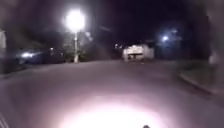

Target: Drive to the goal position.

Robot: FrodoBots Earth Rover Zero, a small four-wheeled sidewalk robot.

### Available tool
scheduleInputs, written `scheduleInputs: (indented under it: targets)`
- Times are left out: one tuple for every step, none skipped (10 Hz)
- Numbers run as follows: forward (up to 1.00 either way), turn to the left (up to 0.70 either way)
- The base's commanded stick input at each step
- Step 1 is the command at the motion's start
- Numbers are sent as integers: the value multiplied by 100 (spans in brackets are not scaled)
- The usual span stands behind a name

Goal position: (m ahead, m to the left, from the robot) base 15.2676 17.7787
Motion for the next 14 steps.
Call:
scheduleInputs:
  targets:
    - [70, 1]
    - [70, 1]
    - [70, 1]
    - [70, -16]
    - [70, -34]
    - [70, -22]
    - [70, 1]
    - [70, -3]
    - [70, -22]
    - [70, -34]
    - [70, -34]
    - [70, -33]
    - [70, 1]
    - [70, 1]
